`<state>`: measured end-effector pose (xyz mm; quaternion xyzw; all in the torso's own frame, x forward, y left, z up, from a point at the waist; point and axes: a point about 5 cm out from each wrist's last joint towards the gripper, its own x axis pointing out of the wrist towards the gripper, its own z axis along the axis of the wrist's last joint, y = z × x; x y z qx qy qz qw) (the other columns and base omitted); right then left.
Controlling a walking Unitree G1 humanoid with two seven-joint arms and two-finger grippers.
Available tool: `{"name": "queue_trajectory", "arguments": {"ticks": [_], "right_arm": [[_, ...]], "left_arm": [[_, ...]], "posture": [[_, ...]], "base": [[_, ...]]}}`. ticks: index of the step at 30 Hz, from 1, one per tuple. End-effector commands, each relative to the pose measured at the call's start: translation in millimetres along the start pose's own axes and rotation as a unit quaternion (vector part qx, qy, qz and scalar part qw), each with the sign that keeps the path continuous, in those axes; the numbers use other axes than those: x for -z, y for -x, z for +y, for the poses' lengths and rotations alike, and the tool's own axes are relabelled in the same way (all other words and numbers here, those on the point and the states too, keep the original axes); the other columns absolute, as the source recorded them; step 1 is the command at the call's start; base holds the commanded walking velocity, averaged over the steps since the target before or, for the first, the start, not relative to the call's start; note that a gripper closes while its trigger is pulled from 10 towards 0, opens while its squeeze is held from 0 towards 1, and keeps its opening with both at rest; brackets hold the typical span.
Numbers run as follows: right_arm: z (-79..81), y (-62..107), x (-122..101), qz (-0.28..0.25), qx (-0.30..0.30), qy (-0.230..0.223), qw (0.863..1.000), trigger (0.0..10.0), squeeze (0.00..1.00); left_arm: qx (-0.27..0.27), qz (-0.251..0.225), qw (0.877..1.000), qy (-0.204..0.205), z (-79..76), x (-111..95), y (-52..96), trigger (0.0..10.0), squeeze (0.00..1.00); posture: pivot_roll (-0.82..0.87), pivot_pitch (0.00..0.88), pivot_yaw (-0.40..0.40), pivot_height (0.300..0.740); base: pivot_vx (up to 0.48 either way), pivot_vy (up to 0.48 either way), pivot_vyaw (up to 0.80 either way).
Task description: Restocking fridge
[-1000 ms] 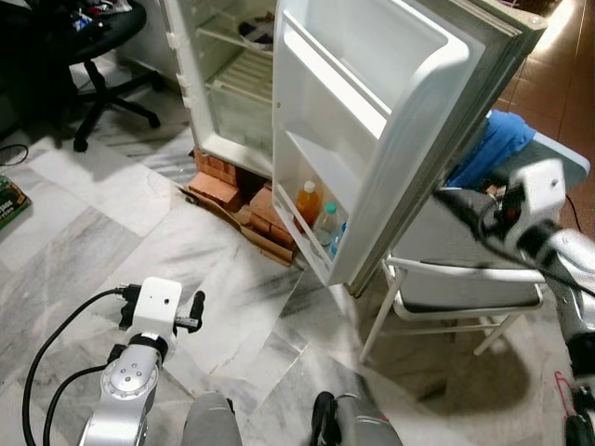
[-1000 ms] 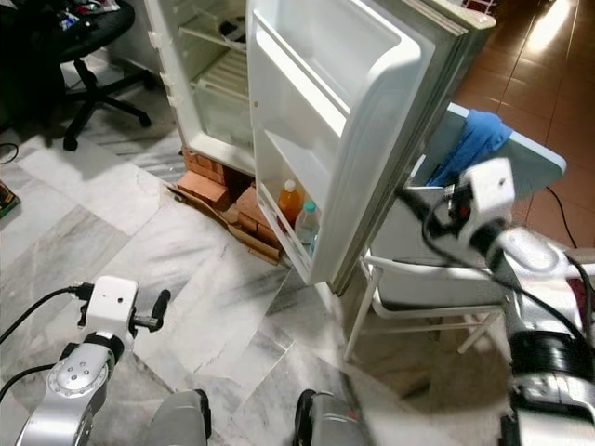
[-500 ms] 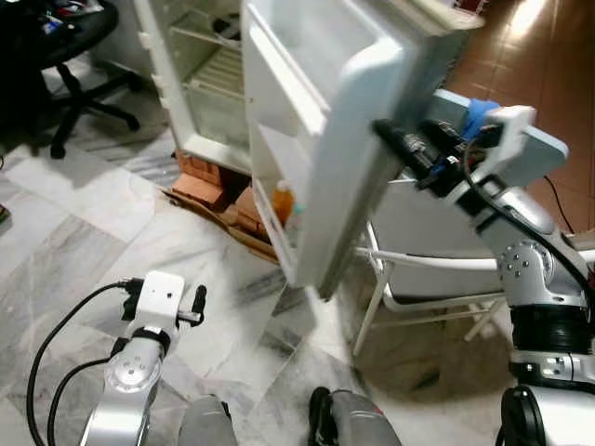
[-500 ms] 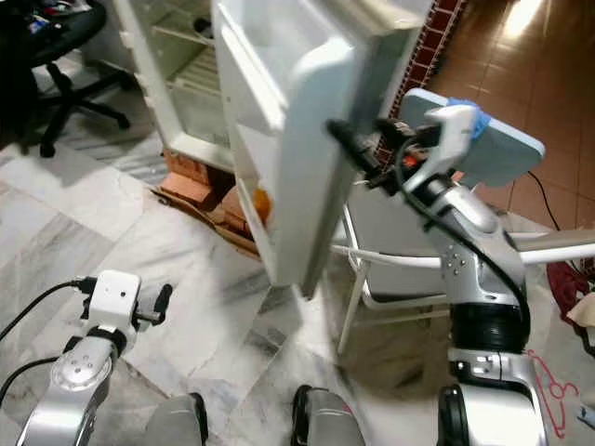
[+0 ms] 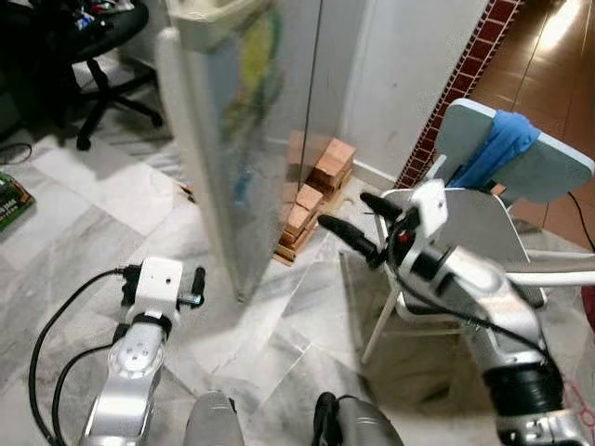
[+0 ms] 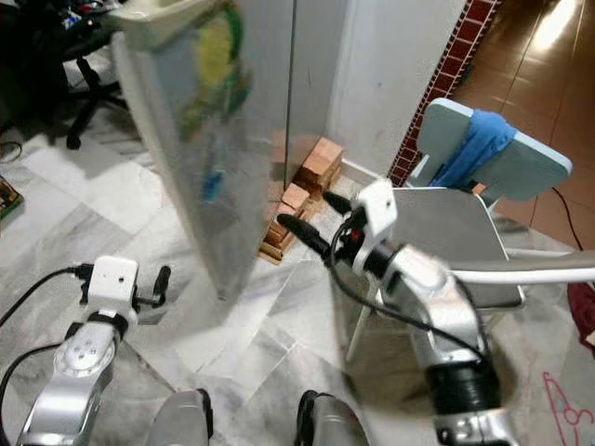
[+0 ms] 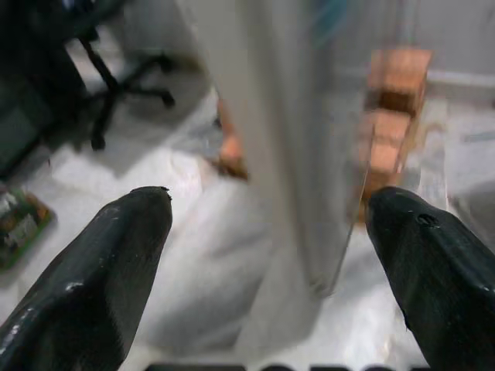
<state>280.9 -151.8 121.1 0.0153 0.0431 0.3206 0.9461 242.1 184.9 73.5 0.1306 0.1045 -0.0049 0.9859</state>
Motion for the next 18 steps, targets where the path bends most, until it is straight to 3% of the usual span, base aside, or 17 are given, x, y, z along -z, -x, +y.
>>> {"name": "queue_trajectory", "arguments": {"ticks": [1,3,5,6,7,10,12,14,18], "right_arm": [[2.6,2.6,-12,-0.037,0.036,0.029,0.998,10.0,0.0],[2.2,3.5,-14,-0.044,0.049,0.028,0.997,10.0,0.0],[-4.2,7.2,-16,-0.084,0.143,0.012,0.986,10.0,0.0],[-4.2,7.2,-16,-0.084,0.143,0.012,0.986,10.0,0.0],[-5.9,10.9,-11,-0.088,0.199,-0.007,0.976,10.0,0.0],[-0.7,16.4,-2,-0.09,0.257,-0.014,0.962,10.0,0.0],[6.9,20.2,3,-0.084,0.273,0.022,0.958,10.0,0.0],[8.1,24.3,12,-0.074,0.286,0.03,0.955,10.0,0.0],[2.9,31.5,22,-0.073,0.301,-0.006,0.951,10.0,0.0]], "left_arm": [[-0.007,-0.025,1.0,0.003,-1.4,-10,1.4,10.0,0.0],[-0.008,-0.028,1.0,0.003,-1.9,-11,2.2,10.0,0.0],[-0.012,-0.038,0.999,0.013,-4.1,-10,6.3,10.0,0.0],[-0.012,-0.038,0.999,0.013,-4.1,-10,6.3,10.0,0.0],[-0.016,-0.037,0.999,0.021,-5.0,-7,9.3,10.0,0.0],[-0.015,-0.037,0.999,0.025,-7.0,-6,11.2,10.0,0.0],[-0.016,-0.044,0.998,0.031,-7.1,-8,12.0,10.0,0.0],[-0.019,-0.051,0.998,0.041,-7.1,-9,11.5,10.0,0.0],[-0.031,-0.066,0.997,0.033,-8.0,-11,6.4,10.0,0.0]], "posture": [[0.09,0.098,-0.002,0.74],[0.1,0.095,-0.007,0.74],[0.09,0.092,-0.013,0.74],[0.09,0.092,-0.013,0.74],[0.09,0.089,-0.015,0.74],[0.09,0.088,-0.012,0.74],[0.08,0.077,-0.009,0.74],[0.07,0.072,-0.016,0.74],[0.06,0.066,-0.024,0.74]], "base": [[0.0,0.0,0.0],[0.0,0.0,0.0],[0.0,0.0,0.0],[0.0,0.0,0.0],[0.0,0.0,0.0],[0.0,0.0,0.0],[0.0,0.0,0.0],[0.0,0.208,0.0],[0.0,0.48,0.0]]}}
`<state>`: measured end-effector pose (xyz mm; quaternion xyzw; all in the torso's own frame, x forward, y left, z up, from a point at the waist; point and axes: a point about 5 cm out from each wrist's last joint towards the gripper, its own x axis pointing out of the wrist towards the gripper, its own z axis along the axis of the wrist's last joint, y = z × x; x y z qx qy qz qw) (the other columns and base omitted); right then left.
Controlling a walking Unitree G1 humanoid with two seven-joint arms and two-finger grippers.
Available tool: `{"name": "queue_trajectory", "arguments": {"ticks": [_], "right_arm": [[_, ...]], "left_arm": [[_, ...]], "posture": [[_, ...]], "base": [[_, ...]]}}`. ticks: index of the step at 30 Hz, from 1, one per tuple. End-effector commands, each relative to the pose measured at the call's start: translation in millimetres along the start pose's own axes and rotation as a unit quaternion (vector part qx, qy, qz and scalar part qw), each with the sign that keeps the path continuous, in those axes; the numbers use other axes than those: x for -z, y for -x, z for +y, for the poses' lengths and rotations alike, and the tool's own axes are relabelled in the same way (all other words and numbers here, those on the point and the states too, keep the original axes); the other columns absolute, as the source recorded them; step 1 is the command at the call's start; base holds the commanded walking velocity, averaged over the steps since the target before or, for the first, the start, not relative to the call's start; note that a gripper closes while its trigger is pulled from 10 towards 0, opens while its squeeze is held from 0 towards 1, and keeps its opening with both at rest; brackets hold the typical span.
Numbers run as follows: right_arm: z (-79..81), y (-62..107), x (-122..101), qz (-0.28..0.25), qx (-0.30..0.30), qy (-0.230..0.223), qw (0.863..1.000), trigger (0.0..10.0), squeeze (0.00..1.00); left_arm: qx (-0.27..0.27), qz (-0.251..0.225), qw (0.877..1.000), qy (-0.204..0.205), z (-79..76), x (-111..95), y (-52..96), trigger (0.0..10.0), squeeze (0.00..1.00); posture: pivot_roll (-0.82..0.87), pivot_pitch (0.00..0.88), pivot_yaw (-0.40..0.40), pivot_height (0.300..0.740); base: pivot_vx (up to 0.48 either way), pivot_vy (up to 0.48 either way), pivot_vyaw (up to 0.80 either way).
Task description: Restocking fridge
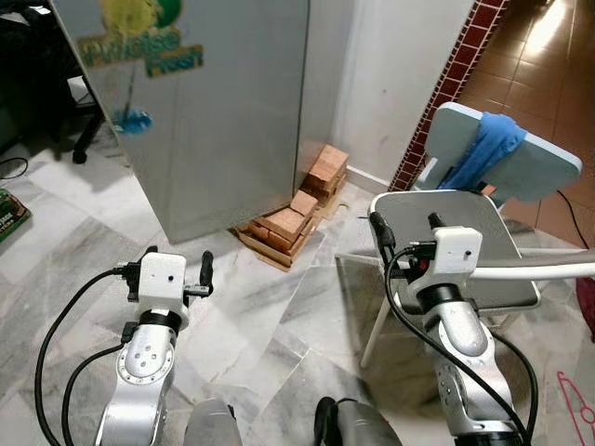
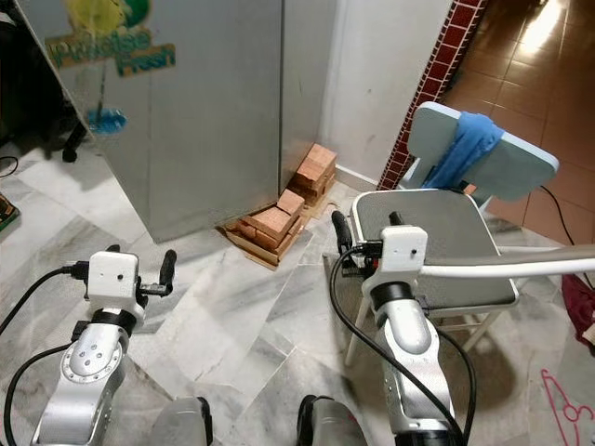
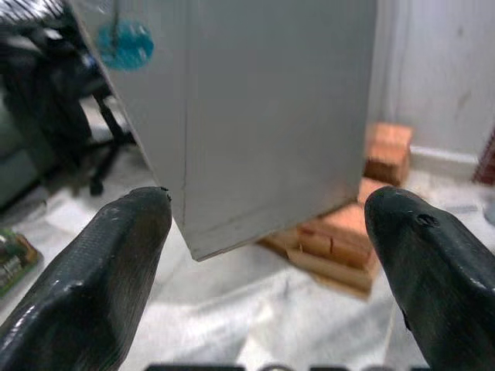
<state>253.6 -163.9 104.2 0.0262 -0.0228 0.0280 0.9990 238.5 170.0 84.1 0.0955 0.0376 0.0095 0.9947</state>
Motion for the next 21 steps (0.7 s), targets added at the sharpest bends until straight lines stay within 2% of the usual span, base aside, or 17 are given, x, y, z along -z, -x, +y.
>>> {"name": "queue_trajectory", "arguments": {"ticks": [1,2,5,10,19,21], "right_arm": [[-6.1,1.7,1.0,-0.002,0.009,0.0,1.0,10.0,0.0],[-8.6,1.2,-1.4,-0.013,0.007,0.012,1.0,10.0,0.0],[-11.9,1.3,1.1,-0.001,0.03,0.016,0.999,10.0,0.0],[-2.8,1.0,2.3,-0.007,0.013,-0.006,1.0,10.0,0.0],[-11.0,-2.8,4.9,0.006,0.033,-0.023,0.999,10.0,0.0],[-9.3,-3.7,2.7,-0.001,0.024,-0.026,0.999,10.0,0.0]], "left_arm": [[-0.012,-0.005,1.0,-0.003,3.8,0.4,-1.0,10.0,0.0],[-0.016,-0.009,1.0,0.0,3.8,-1.6,-3.3,10.0,0.0],[-0.02,-0.01,1.0,0.011,2.9,-2.7,-5.3,10.0,0.0],[-0.028,-0.009,0.999,0.028,3.4,-2.1,-5.5,10.0,0.0],[-0.043,-0.008,0.998,0.047,9.4,-1.1,-8.7,10.0,0.0],[-0.04,-0.014,0.998,0.049,7.5,-3.7,-9.4,10.0,0.0]], "posture": [[0.05,0.074,-0.024,0.74],[0.05,0.069,-0.023,0.74],[0.04,0.071,-0.021,0.74],[0.05,0.078,-0.032,0.74],[0.05,0.095,-0.044,0.74],[0.05,0.097,-0.042,0.74]], "base": [[0.0,0.48,0.0],[0.0,0.48,0.0],[0.0,0.48,0.0],[0.0,0.48,0.0],[0.0,0.48,0.0],[0.0,0.48,-0.63]]}}
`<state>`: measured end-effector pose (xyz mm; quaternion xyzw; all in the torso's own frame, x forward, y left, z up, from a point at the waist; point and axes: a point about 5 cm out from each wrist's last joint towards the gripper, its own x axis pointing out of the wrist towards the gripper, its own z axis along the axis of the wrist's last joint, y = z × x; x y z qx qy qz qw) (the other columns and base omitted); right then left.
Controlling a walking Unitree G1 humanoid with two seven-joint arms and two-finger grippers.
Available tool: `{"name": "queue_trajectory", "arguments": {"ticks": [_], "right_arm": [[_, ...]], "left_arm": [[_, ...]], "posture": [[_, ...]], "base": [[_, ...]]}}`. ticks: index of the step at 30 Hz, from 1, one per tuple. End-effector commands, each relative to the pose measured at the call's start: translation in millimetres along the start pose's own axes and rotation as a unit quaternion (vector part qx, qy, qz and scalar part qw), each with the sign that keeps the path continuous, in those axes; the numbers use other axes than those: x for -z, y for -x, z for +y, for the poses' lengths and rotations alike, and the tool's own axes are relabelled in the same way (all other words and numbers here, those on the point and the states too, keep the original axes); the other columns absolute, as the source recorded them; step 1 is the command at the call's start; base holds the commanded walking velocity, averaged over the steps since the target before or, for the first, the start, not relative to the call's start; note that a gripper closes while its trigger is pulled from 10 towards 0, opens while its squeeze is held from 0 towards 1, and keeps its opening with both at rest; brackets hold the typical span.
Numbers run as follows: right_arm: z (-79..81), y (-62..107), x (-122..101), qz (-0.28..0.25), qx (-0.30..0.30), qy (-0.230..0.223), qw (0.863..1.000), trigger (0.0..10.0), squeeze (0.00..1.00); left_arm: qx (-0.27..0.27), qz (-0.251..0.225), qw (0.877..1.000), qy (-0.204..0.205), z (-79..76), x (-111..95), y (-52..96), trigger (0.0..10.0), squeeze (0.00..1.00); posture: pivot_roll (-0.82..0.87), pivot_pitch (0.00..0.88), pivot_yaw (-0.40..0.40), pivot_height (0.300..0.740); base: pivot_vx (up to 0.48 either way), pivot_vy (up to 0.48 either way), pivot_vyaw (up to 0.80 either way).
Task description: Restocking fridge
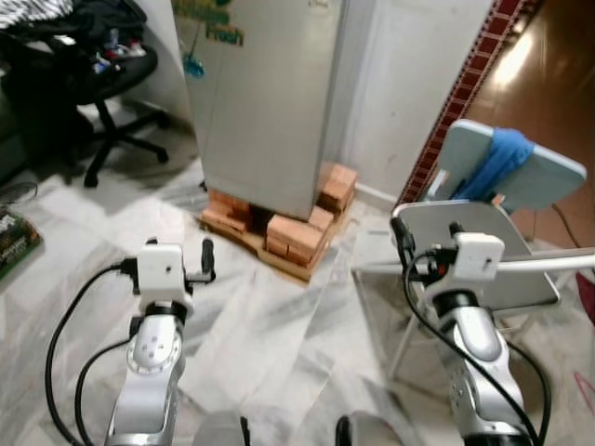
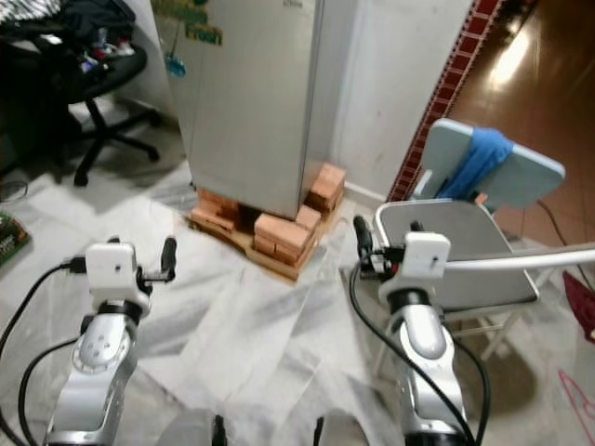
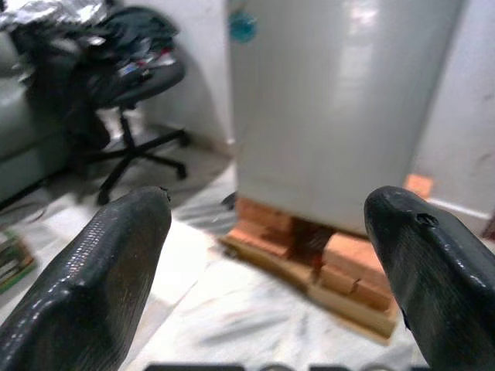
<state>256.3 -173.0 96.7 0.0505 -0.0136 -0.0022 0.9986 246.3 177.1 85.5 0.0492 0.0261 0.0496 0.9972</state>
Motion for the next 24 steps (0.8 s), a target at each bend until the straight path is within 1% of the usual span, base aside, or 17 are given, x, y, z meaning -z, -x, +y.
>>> {"name": "queue_trajectory", "arguments": {"ticks": [1,7,13,17,21,24], "right_arm": [[1.0,-2.2,-4.5,-0.008,-0.007,-0.002,1.0,10.0,0.0],[2.0,-5.2,-5.6,-0.011,-0.008,0.0,1.0,10.0,0.0],[0.2,-5.3,-4.6,-0.007,-0.004,-0.009,1.0,10.0,0.0],[0.2,-5.8,-4.1,-0.005,-0.005,-0.01,1.0,10.0,0.0],[0.6,-6.3,-4.8,-0.006,-0.006,-0.011,1.0,10.0,0.0],[-0.8,-6.6,-5.4,-0.007,-0.003,-0.013,1.0,10.0,0.0]], "left_arm": [[0.001,-0.007,1.0,0.003,-1.0,-3.5,-1.7,10.0,0.0],[0.006,-0.011,1.0,0.008,-2.3,-5.5,-3.6,10.0,0.0],[0.004,-0.007,1.0,0.007,1.0,-4.5,-4.3,10.0,0.0],[0.005,0.003,1.0,0.022,0.8,-2.6,-3.8,10.0,0.0],[0.018,0.0,0.999,0.033,-1.9,-3.8,-3.2,10.0,0.0],[0.025,0.001,0.999,0.033,-2.9,-4.0,-2.6,10.0,0.0]], "posture": [[0.05,0.097,-0.042,0.74],[0.05,0.101,-0.041,0.74],[0.04,0.104,-0.048,0.74],[0.04,0.105,-0.05,0.74],[0.04,0.106,-0.053,0.74],[0.04,0.106,-0.053,0.74]], "base": [[0.0,0.48,-0.8],[0.0,0.48,-0.8],[0.0,0.48,-0.8],[0.0,0.48,-0.8],[0.0,0.48,-0.8],[0.0,0.48,-0.77]]}}
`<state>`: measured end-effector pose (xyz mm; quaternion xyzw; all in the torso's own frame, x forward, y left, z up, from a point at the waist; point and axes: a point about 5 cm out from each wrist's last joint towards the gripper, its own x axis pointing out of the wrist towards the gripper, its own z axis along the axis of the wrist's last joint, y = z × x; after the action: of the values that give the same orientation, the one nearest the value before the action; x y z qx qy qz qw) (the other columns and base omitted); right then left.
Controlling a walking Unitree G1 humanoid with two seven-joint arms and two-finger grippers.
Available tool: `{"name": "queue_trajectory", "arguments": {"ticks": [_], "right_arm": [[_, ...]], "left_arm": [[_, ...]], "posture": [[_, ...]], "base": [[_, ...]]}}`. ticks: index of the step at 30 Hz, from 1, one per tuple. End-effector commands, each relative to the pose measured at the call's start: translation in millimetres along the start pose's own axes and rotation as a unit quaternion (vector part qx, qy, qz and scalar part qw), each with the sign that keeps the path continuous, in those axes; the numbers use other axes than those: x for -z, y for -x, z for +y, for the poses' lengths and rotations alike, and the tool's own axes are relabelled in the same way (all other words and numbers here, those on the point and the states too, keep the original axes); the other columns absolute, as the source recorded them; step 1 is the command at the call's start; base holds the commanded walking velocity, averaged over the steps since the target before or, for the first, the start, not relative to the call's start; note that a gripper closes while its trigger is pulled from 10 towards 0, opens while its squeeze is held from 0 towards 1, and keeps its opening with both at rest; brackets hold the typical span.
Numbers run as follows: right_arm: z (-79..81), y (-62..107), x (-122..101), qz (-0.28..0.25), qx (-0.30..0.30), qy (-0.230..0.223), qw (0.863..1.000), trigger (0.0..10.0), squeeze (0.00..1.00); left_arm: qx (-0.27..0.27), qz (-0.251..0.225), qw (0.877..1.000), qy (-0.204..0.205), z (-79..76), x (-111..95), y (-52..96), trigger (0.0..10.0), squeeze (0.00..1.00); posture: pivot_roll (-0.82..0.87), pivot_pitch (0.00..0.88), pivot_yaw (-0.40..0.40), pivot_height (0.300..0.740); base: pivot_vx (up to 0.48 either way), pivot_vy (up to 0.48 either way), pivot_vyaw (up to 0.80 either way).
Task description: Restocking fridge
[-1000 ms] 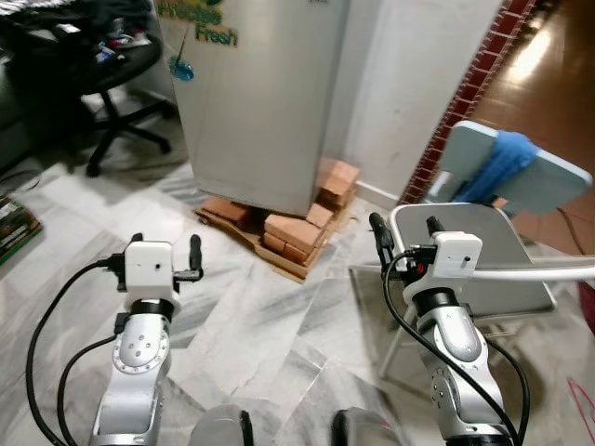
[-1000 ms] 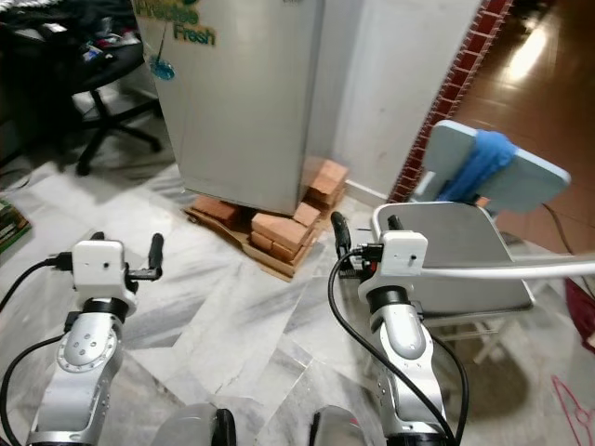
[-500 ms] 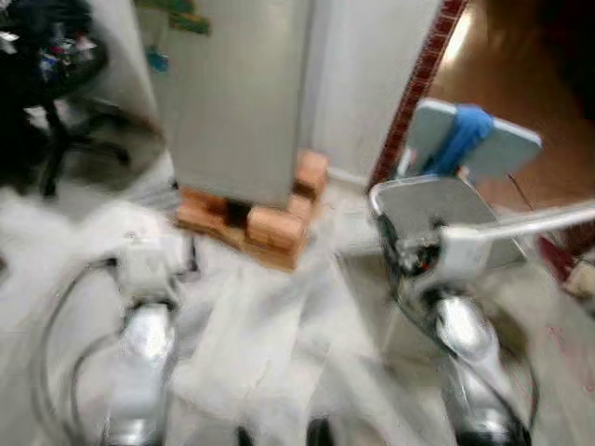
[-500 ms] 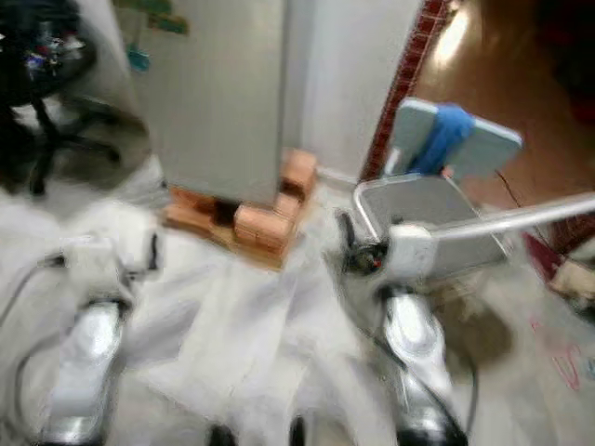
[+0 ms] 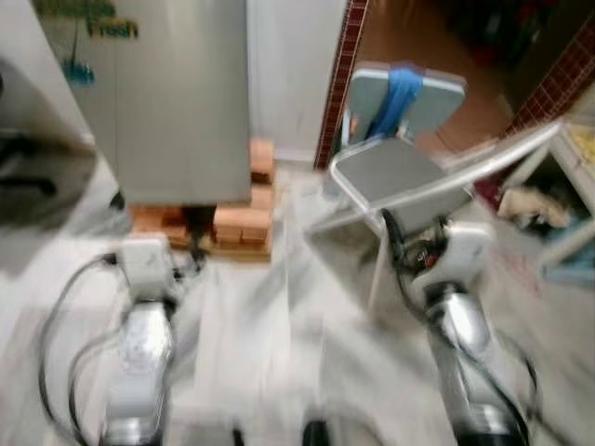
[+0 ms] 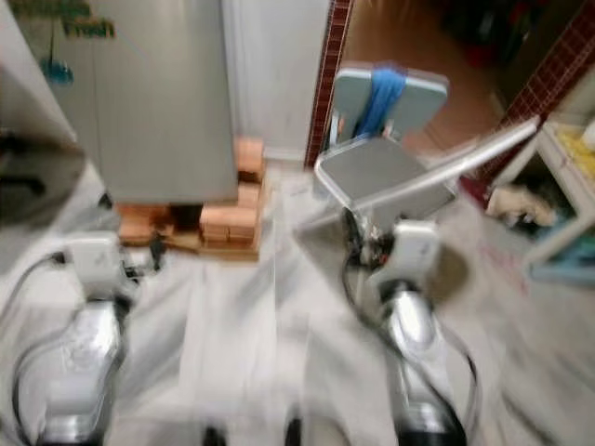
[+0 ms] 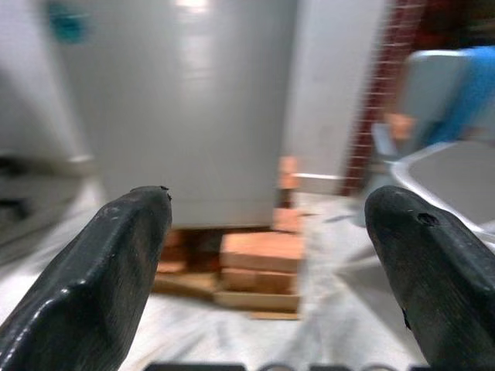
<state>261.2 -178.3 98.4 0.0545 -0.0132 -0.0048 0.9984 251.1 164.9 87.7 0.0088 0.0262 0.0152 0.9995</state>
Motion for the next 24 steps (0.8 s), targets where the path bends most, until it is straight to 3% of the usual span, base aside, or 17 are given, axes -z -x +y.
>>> {"name": "queue_trajectory", "arguments": {"ticks": [1,7,20,24], "right_arm": [[3.9,-1.5,-2.8,-0.006,-0.004,-0.01,1.0,10.0,0.0],[0.8,-1.2,-0.6,-0.002,0.001,-0.012,1.0,10.0,0.0],[1.9,-6.0,-1.4,-0.003,-0.002,-0.013,1.0,10.0,0.0],[1.8,-6.5,-1.4,-0.005,-0.006,-0.015,1.0,10.0,0.0]], "left_arm": [[-0.011,0.001,1.0,-0.006,9.5,-0.6,2.0,10.0,0.0],[-0.018,0.016,1.0,-0.004,12.1,6.6,7.7,10.0,0.0],[-0.017,0.007,1.0,-0.008,11.9,1.9,2.1,10.0,0.0],[-0.019,0.006,1.0,-0.008,12.4,2.1,2.0,10.0,0.0]], "posture": [[0.03,0.106,-0.048,0.74],[0.03,0.102,-0.047,0.74],[0.04,0.096,-0.053,0.74],[0.04,0.094,-0.055,0.74]], "base": [[0.0,0.48,-0.74],[0.0,0.48,-0.54],[0.0,0.48,-0.68],[0.0,0.48,-0.21]]}}
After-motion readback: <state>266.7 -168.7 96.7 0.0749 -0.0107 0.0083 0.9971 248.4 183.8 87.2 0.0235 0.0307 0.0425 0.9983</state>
